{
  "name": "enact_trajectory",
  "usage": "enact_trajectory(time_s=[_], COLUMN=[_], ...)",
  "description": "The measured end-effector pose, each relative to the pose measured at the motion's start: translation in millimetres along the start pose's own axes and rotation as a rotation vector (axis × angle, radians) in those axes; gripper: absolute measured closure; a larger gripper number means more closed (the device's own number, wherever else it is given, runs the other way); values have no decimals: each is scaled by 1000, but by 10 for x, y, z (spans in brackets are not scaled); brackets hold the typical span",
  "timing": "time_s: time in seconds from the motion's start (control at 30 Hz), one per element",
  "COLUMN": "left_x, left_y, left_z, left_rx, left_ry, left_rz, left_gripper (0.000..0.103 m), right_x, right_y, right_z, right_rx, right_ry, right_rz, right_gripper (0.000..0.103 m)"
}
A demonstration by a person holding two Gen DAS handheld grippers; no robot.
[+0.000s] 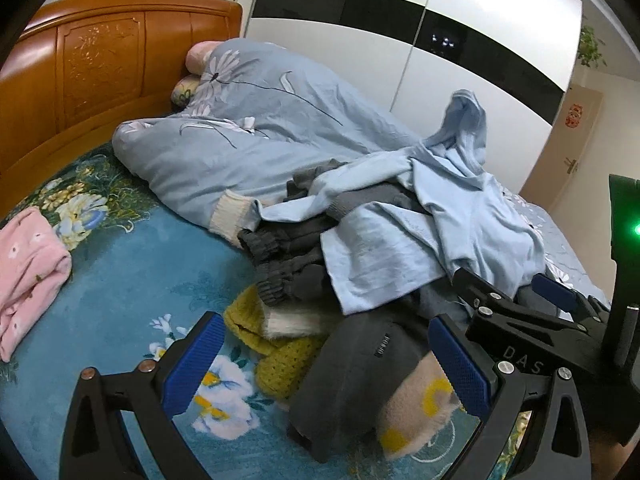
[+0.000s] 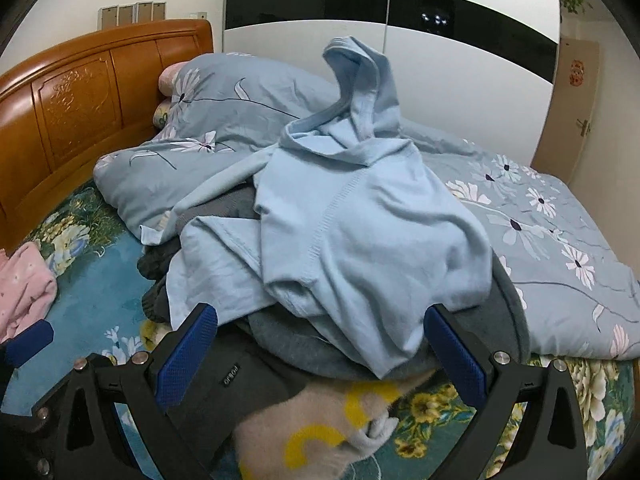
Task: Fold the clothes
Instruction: 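Grasp the light blue shirt on the clothes pile with the right gripper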
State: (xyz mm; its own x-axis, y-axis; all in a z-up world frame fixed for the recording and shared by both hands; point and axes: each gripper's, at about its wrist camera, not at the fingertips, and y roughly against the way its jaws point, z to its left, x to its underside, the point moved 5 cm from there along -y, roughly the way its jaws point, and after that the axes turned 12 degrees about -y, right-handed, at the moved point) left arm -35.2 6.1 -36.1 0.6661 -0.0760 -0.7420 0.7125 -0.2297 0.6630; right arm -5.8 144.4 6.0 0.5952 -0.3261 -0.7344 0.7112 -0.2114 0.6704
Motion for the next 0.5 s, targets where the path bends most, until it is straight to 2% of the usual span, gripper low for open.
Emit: enact_trajectory(time_s=[0.2,0.33,0.5], left_x=[-70,-47,-14], left_y=[-100,-97,-73], left_z=[62,112,92], left_rx=[-13,10,-6], left_ry=[22,45,13], left_rz=[-2,15,18], left_gripper=[0,0,0], right_x=[-30,-56,-69], right_y=[-36,-41,-75], right_z=[80,99,118], right_rx=[5,2,-6], right_ry=[-1,7,12], right_rz=[-4,8,32], right_gripper=[0,0,0])
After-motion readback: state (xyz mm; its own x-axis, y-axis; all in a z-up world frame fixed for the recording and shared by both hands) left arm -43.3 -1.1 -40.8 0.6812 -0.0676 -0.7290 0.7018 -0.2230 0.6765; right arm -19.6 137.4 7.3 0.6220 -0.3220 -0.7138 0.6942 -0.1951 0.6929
